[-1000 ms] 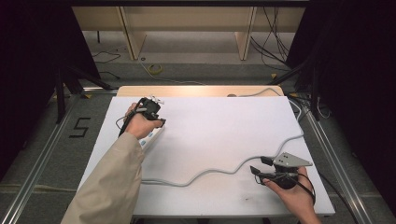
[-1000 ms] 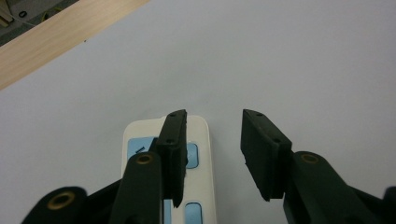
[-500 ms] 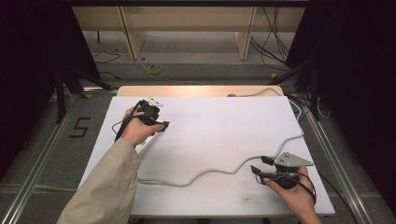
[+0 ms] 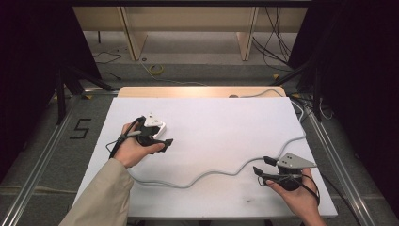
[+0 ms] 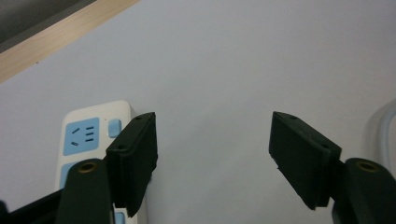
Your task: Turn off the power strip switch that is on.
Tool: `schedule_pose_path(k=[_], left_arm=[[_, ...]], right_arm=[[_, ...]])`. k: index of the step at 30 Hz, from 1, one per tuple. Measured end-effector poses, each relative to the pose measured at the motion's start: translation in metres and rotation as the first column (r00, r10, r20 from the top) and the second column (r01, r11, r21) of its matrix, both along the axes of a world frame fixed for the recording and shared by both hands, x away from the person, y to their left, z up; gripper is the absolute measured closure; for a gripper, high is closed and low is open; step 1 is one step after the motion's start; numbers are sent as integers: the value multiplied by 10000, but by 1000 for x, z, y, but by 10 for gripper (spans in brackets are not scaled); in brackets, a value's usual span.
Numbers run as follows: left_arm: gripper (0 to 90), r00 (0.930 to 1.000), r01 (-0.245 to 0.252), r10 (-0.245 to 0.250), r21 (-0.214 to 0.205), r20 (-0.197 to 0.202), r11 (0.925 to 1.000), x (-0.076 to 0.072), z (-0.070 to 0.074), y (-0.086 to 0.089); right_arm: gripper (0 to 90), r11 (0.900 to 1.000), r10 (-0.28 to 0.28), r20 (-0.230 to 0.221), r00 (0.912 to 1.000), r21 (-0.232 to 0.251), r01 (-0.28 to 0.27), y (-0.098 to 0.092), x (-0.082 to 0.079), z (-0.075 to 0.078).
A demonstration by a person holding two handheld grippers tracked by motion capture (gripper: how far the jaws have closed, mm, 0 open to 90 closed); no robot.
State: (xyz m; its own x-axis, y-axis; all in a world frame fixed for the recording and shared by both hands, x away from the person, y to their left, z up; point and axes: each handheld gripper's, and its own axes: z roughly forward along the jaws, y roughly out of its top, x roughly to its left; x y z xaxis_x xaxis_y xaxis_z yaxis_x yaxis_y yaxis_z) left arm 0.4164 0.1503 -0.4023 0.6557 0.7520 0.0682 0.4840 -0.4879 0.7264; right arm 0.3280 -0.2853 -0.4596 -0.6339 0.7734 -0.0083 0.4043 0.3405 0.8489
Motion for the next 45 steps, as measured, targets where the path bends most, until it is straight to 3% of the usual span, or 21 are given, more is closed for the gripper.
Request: schedule_pose_path(k=[9, 21, 29, 40, 45], left_arm=[[305, 9998, 203, -202, -111, 48, 9997, -18, -8, -1], [288, 9965, 718, -710, -176, 435, 9973, -38, -17, -2], [276, 9965, 694, -691, -50, 463, 9976, -54, -29, 3], [273, 9954, 755, -744, -149, 610, 9970, -74, -47, 19], [270, 9951, 502, -466, -388, 874, 9980, -83, -55, 24]], right_arm=[[413, 10000, 41, 6, 10000, -33, -41, 1, 0, 1], [412, 9998, 161, -78, 9998, -81, -161, 2, -1, 0], [413, 9997, 244, -102, 9996, -91, -245, 3, -2, -1], [412, 9994, 308, -107, 9995, -133, -309, 4, -2, -1], [412, 9994, 315, -101, 9995, -116, -316, 4, -3, -1]])
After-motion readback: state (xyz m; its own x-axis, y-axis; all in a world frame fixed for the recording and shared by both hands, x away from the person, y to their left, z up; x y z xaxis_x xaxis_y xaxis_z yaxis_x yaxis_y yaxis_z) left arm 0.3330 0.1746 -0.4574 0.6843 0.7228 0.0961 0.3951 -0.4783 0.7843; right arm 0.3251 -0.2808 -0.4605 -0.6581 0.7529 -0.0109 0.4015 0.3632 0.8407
